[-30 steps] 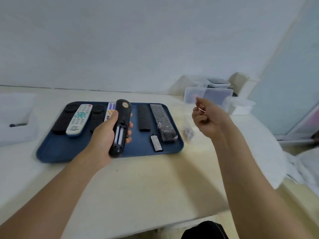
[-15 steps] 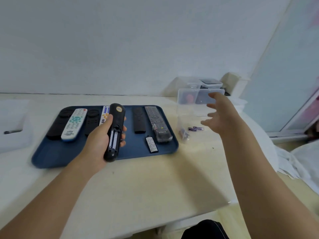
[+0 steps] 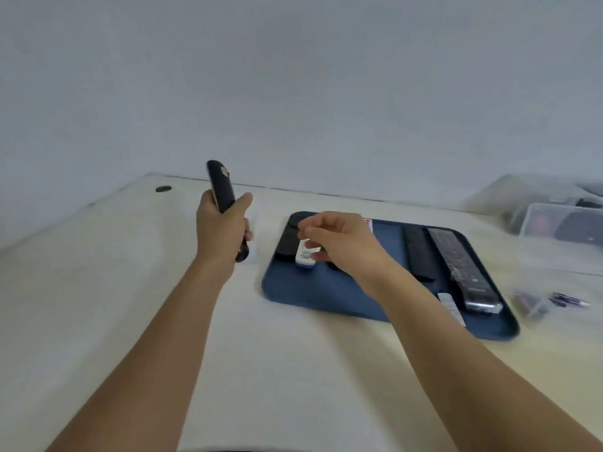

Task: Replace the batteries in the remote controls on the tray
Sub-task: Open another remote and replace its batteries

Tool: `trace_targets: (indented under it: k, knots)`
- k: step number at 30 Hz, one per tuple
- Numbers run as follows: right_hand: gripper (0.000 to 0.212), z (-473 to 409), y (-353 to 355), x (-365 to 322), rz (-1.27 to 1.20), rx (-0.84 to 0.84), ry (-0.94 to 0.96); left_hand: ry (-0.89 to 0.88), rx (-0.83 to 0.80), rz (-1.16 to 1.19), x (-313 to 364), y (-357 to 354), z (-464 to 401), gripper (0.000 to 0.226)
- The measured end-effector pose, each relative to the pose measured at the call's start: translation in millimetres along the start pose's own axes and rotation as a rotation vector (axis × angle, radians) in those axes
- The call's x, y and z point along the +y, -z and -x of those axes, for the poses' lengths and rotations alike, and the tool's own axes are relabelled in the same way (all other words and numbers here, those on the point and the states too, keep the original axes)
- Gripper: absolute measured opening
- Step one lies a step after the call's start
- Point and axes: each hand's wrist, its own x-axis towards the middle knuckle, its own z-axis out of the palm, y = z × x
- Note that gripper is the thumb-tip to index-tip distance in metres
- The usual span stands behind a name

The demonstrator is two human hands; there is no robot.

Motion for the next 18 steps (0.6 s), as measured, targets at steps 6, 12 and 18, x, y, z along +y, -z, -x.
trace_targets:
  k: [6, 12, 18]
  knots:
    - [0.019, -49.4, -69.2, -13.2, 0.463, -0.101, 0.297, 0.08, 0.289, -0.03, -32.4, 68.7, -26.4, 0.032]
    - [0.015, -86.0, -97.9, -8.0, 0.68, -0.101, 0.16, 0.211, 0.183, -0.149, -44.3, 77.5, -37.8, 0.047]
    - [0.04, -66.5, -95.1, 3.4, 0.82, -0.068, 0.245, 0.244, -0.053, -0.12, -45.9, 79.4, -31.7, 0.055]
